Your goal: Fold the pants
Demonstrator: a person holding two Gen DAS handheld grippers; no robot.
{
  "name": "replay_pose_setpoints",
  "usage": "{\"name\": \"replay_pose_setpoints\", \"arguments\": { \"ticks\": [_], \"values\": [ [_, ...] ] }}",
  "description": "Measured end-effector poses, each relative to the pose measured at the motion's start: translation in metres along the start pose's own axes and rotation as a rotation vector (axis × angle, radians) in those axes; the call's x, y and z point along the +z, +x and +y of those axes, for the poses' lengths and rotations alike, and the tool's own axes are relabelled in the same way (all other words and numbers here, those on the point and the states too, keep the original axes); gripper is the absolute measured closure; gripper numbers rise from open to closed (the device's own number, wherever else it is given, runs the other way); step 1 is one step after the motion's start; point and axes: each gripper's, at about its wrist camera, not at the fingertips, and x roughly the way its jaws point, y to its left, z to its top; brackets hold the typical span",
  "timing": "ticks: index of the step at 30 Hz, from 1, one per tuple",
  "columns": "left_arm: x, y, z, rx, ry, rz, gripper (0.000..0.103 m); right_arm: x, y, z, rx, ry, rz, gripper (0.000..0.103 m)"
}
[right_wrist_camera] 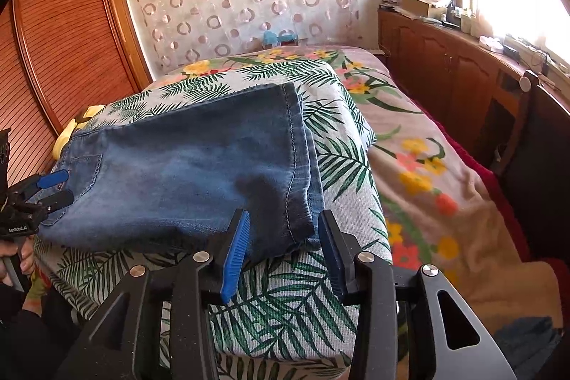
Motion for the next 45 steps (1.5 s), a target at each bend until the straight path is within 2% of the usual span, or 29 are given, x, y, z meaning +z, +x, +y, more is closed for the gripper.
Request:
{"name": "replay_pose_setpoints", "arguments": {
  "ticks": [5,10,11,12,13,15,22,34,38,45],
  "values": [
    [-0.011,0.01,0.001,-0.009,-0.021,0.031,0.018,0.003,0.001,0.002,0.002,-0.015,-0.002,0.062],
    [-0.016,0.008,-0.001,-0.003,-0.012,0.025,0.018,0.005,0.006,0.004,0.007,-0.035,-0.004,0.063],
    [-0.015,0.009,0.0,-0.005,-0.013,0.025,0.018,0.005,0.006,0.005,0.008,-0.039,-0.012,0.069],
    [-0.015,0.008,0.0,-0.006,-0.015,0.025,0.018,0.006,0.006,0.006,0.013,-0.045,-0.014,0.089],
    [-0.015,0.007,0.001,-0.006,-0.018,0.024,0.018,0.007,0.007,0.008,0.026,-0.054,-0.009,0.094],
    [-0.013,0.005,0.004,-0.001,-0.026,0.021,0.018,0.011,0.006,0.012,0.045,-0.067,-0.019,0.097],
    [-0.009,-0.021,0.027,0.036,-0.067,-0.036,0.018,0.042,-0.007,0.048,0.135,-0.175,-0.083,0.098],
    [-0.018,-0.069,0.084,0.139,-0.18,-0.116,0.018,0.089,-0.021,0.182,0.395,-0.443,-0.182,0.099],
    [-0.024,-0.072,0.096,0.155,-0.2,-0.118,0.018,0.092,-0.009,0.207,0.424,-0.485,-0.155,0.099],
    [-0.031,-0.068,0.103,0.155,-0.216,-0.102,0.018,0.099,0.023,0.216,0.451,-0.486,-0.075,0.099]
  ]
}}
